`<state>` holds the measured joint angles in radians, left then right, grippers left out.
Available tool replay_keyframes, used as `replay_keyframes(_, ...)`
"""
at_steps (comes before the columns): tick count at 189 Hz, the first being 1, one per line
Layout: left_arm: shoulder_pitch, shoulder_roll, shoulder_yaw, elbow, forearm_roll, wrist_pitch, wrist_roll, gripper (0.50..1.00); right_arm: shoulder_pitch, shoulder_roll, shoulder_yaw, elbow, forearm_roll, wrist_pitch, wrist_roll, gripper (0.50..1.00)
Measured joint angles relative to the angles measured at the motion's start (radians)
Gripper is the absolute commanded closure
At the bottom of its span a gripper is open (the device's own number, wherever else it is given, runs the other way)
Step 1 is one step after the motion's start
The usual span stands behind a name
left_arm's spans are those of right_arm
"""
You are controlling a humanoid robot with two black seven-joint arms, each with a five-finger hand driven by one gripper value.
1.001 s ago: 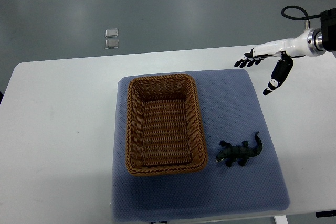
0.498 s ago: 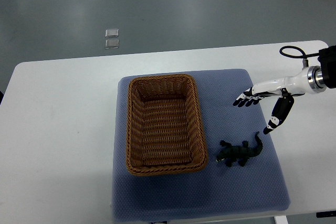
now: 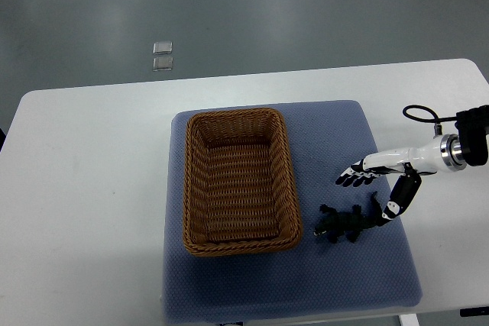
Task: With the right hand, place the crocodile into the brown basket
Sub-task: 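Lower the right hand and close its fingers around the crocodile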
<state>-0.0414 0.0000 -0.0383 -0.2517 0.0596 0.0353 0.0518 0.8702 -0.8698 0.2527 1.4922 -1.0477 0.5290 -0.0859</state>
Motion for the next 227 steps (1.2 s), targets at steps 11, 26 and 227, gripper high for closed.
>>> replay_keyframes(11, 0.0, 0.0, 0.0, 0.0, 0.0, 0.0, 0.0, 0.5, -0.023, 0.007, 0.018, 0.001, 0.0, -0.006, 0.0, 0.576)
replay_keyframes(26, 0.0, 0.0, 0.0, 0.0, 0.0, 0.0, 0.0, 0.5, -0.053, 0.012, 0.039, 0.003, 0.0, -0.014, 0.001, 0.576)
replay_keyframes(227, 0.0, 0.0, -0.003, -0.001, 0.0, 0.0, 0.0, 0.5, -0.236, 0.064, 0.128, 0.013, -0.024, -0.118, 0.021, 0.701)
